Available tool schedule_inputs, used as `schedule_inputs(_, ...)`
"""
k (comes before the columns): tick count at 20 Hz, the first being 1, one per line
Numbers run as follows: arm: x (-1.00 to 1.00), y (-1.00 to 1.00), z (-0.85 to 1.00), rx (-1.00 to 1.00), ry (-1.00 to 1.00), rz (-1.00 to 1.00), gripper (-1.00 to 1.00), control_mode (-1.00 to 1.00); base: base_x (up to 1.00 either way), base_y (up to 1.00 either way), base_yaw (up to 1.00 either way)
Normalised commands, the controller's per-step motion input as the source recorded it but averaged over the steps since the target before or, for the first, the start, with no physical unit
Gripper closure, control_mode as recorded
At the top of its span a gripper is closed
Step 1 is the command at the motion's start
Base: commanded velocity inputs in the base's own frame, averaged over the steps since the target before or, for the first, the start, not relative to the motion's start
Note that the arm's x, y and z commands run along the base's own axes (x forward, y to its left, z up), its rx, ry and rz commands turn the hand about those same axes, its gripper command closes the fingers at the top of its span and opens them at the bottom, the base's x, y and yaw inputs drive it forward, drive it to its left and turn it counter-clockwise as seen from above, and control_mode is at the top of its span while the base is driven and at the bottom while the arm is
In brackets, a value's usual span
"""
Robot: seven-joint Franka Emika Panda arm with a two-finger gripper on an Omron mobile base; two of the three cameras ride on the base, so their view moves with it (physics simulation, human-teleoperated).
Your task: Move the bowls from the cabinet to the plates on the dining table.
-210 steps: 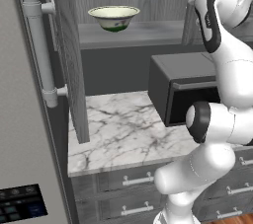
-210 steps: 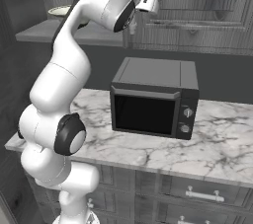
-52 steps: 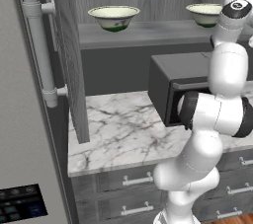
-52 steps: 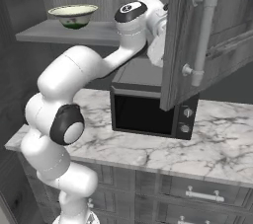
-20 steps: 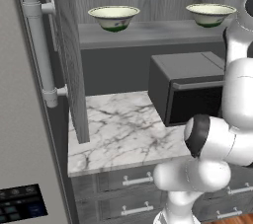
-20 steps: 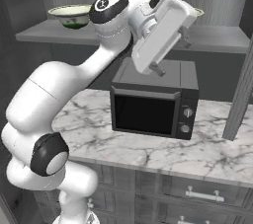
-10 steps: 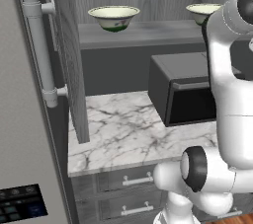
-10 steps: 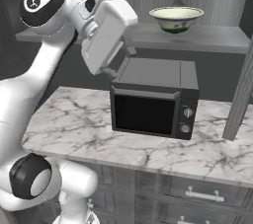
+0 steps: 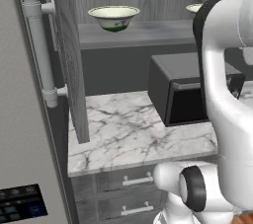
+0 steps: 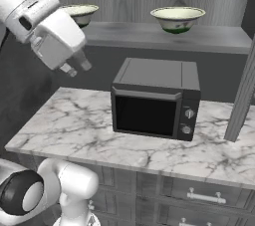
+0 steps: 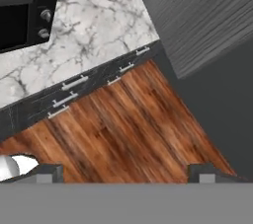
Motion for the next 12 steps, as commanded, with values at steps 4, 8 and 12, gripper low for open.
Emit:
schedule_inputs(4,-0.37,0.56,0.00,0.00,-0.50,0.17,-1.00,-1.00,0.00,0.00,0.00)
schedule_inputs(8,-0.41,0.40,0.00,0.04,-0.49,0.20,-1.00,-1.00,0.00,0.00,0.00)
schedule_inputs(12,-0.27,0.26,0.00,0.04,-0.43,0.20,-1.00,-1.00,0.00,0.00,0.00)
